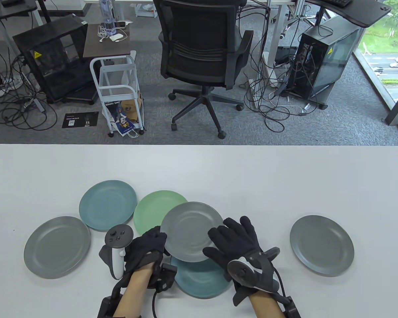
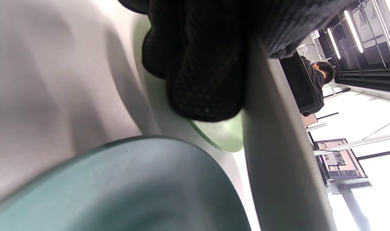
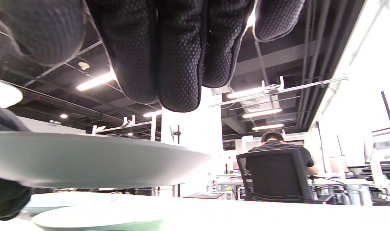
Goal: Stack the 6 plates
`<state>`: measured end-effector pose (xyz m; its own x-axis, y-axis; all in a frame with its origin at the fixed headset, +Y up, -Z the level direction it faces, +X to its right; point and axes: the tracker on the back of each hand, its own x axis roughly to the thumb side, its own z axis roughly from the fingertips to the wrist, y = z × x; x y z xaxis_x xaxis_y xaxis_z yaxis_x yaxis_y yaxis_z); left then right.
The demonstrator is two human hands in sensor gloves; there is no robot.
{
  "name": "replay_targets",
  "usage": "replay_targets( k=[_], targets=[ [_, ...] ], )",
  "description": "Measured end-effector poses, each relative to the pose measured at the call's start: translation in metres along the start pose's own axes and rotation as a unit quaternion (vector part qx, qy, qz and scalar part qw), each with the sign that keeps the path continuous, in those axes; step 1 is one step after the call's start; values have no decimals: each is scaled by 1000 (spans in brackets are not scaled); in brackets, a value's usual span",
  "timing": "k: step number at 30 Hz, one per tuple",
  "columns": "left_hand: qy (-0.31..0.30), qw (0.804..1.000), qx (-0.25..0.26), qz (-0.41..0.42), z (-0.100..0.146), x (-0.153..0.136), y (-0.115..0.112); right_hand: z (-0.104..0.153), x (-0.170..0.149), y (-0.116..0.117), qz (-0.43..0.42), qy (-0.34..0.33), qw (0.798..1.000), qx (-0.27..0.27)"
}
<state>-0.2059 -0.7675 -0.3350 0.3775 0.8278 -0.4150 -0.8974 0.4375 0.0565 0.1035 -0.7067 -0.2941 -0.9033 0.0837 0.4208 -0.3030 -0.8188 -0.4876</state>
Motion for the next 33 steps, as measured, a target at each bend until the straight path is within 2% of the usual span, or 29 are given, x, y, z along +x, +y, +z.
replay_targets(
  k=[13, 33],
  targets=[
    [-19, 998, -15, -53, -2, 4, -4, 3, -17, 10, -4, 34, 999, 17],
    [-19, 990, -74, -117, -7, 3, -10, 3, -20, 9, -10, 47, 999, 19]
  ],
)
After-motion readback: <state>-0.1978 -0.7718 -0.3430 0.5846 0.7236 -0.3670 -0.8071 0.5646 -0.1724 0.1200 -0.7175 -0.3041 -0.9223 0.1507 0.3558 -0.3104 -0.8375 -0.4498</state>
